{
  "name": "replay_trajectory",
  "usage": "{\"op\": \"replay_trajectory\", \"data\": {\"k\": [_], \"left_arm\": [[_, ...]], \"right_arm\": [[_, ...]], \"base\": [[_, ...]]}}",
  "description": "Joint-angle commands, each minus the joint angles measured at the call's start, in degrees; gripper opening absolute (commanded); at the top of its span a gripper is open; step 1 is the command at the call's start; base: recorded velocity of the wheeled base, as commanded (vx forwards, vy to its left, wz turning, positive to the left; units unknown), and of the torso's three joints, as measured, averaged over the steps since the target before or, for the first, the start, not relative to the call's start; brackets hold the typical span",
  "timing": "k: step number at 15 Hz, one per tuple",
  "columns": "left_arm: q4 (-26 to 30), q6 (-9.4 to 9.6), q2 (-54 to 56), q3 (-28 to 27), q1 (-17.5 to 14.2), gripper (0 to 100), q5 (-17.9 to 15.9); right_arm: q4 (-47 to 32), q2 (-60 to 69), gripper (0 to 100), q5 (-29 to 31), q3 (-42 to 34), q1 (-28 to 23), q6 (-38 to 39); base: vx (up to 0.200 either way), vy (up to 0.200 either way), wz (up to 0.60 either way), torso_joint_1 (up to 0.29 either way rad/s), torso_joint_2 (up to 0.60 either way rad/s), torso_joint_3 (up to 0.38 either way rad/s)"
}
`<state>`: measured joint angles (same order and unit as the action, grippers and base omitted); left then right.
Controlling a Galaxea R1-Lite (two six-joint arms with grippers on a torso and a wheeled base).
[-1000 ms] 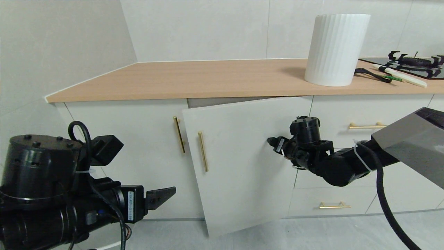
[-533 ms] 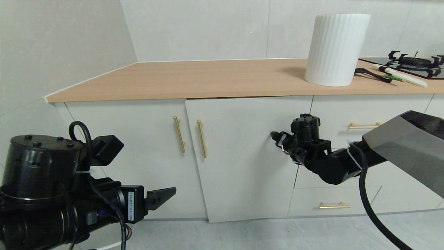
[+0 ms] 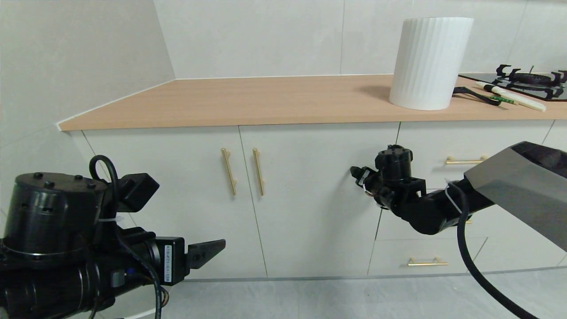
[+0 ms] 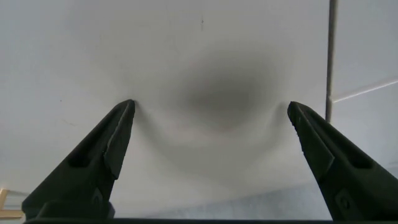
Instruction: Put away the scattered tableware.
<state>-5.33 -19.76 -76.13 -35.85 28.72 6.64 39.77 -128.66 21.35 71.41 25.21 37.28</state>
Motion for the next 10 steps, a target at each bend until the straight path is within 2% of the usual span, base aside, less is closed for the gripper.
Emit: {"op": "replay_trajectory", "data": {"k": [1,5,6,10], "left_arm": [[-0.03,-0.01,-0.07,-0.01,0.02,100,0.04],[-0.03,-0.01,0.1,-0.01,0.02,100,0.04],[-0.03,-0.01,0.19,-0.01,-0.07,100,0.04],[-0.03,0.07,3.01,-0.36,-0.07,100,0.12]], "right_arm": [[-0.13,5.0,100,-2.19,-4.79,1.24,-0.1],[-0.13,19.68,100,-21.35,-19.03,3.09,-2.39],[-0.13,21.17,100,-23.46,-20.17,3.18,-4.14],[-0.13,23.28,100,-19.24,-20.88,3.71,-10.47]], "base": [[0.0,0.0,0.0,0.0,0.0,0.0],[0.0,0.0,0.0,0.0,0.0,0.0],[0.0,0.0,0.0,0.0,0.0,0.0],[0.0,0.0,0.0,0.0,0.0,0.0]]}}
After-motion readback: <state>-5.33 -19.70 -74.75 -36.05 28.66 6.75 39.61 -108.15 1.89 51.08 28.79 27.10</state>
